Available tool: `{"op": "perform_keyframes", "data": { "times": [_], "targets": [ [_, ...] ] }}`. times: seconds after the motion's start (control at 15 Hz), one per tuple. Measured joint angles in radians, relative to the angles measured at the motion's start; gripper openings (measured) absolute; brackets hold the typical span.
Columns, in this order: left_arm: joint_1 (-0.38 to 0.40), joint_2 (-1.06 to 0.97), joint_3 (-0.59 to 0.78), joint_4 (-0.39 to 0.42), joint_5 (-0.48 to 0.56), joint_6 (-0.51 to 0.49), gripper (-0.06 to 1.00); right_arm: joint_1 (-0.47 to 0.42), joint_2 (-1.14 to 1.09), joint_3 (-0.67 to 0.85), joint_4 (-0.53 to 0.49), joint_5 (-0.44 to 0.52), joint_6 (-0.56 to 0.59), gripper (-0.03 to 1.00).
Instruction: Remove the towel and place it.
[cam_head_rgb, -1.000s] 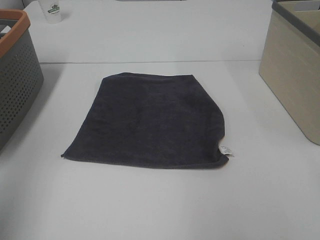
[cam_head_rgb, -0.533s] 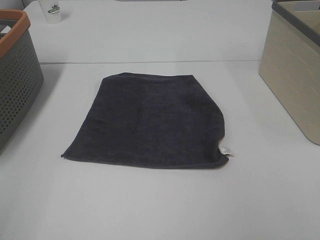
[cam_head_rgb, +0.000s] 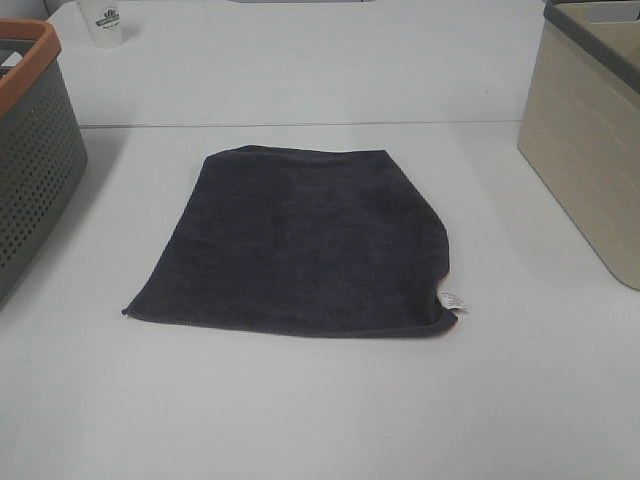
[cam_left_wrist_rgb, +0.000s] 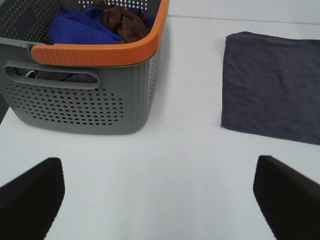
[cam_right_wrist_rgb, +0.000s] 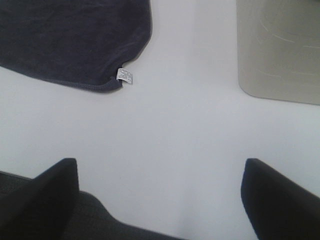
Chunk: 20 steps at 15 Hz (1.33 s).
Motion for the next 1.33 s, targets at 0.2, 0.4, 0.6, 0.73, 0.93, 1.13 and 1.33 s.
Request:
{"op": "perform_keyframes", "data": {
  "times": [0.2,0.4,0.6,0.73,0.93,1.13,1.33],
  "targets": [
    [0.0,-0.014,0.01,-0.014,-0.004,0.025,0.96,0.0,-0.119,0.003,0.035,0.002,-0.043,0.86],
    [0.0,-0.014,0.01,-0.036,-0.008,0.049,0.94,0.0,-0.189,0.003,0.038,0.004,-0.047,0.86],
    [0.0,-0.014,0.01,-0.04,-0.01,0.05,0.94,0.0,-0.189,0.003,0.039,0.005,-0.05,0.86],
    [0.0,-0.014,0.01,-0.04,-0.013,0.05,0.94,0.0,-0.189,0.003,0.039,0.005,-0.05,0.86],
    [0.0,-0.014,0.018,-0.041,-0.021,0.064,0.94,0.0,-0.189,0.003,0.039,0.005,-0.05,0.86],
    [0.0,-0.014,0.018,-0.041,-0.021,0.068,0.94,0.0,-0.189,0.003,0.039,0.005,-0.05,0.86],
    [0.0,-0.014,0.018,-0.041,-0.021,0.068,0.93,0.0,-0.189,0.003,0.039,0.005,-0.05,0.86]
  ]
}}
